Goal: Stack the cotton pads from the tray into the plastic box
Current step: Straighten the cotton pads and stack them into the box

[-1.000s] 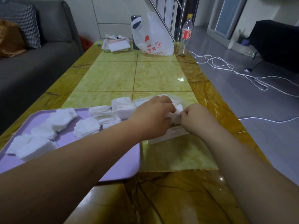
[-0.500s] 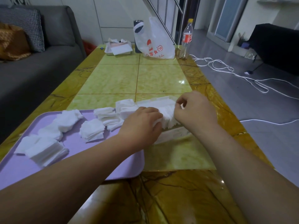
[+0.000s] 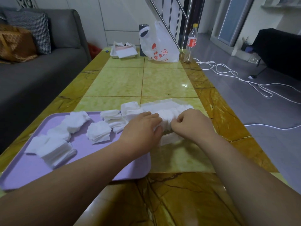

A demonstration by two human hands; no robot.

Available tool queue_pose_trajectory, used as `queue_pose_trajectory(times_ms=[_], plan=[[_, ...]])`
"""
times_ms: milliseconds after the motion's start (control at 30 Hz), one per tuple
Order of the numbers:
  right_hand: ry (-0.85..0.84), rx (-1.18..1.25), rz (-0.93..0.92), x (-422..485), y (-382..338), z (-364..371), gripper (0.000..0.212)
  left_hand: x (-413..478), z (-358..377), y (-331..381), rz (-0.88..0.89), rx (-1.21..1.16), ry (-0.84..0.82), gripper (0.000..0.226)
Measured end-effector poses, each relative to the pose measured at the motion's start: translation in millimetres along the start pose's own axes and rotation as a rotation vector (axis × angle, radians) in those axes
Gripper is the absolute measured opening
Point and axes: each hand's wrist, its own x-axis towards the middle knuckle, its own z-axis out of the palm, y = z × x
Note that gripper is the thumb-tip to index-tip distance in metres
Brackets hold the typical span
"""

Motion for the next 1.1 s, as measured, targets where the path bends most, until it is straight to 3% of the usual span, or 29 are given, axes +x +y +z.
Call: queue_pose_trajectory(times_ms=[167, 267, 367, 433, 567, 667, 833, 967, 1033, 1100], plan=[[-0.120, -0.039, -0.046, -7.3, -11.1, -0.6, 0.029, -4.5, -4.6, -4.3, -0.004, -0.122, -0.052, 0.031], [0.010, -0.102, -0.058, -10.8, -20.8, -13.2, 0.032, -21.8, -14.9, -15.1, -0.020, -0.149, -0.040, 0.038], [0.086, 0.171, -0.162, -19.4, -42.7, -12.5, 0.041, -45.7, -23.6, -32.3, -0.023, -0.138, -0.016, 0.037], [0.011, 0.342, -0.298, -29.7, -63.4, -1.7, 0.038, -60.6, -29.7, -47.2, -0.051, -0.116, -0.009, 0.029], [-0.225, 0.141, -0.435, -40.5, -84.8, 26.9, 0.026, -74.6, -42.8, -74.2, -0.128, -0.037, -0.012, 0.030], [-0.170, 0.033, -0.398, -36.7, -85.6, 33.9, 0.025, -71.3, -48.2, -93.6, -0.217, 0.021, -0.023, 0.031], [-0.011, 0.146, -0.324, -29.2, -95.9, 46.0, 0.026, -39.9, -55.1, -115.2, -0.282, -0.001, 0.023, 0.031], [0.052, 0.222, -0.334, -5.0, -112.3, 59.6, 0.064, -5.2, -55.2, -124.6, -0.333, 0.025, -0.125, 0.063], [-0.054, 0.164, -0.320, 15.9, -130.2, 53.7, 0.087, 3.9, -45.6, -128.7, -0.316, 0.033, -0.218, 0.064], [-0.153, 0.066, -0.349, 40.7, -149.5, 50.7, 0.096, 5.8, -35.4, -132.6, -0.293, 0.048, -0.257, 0.053]])
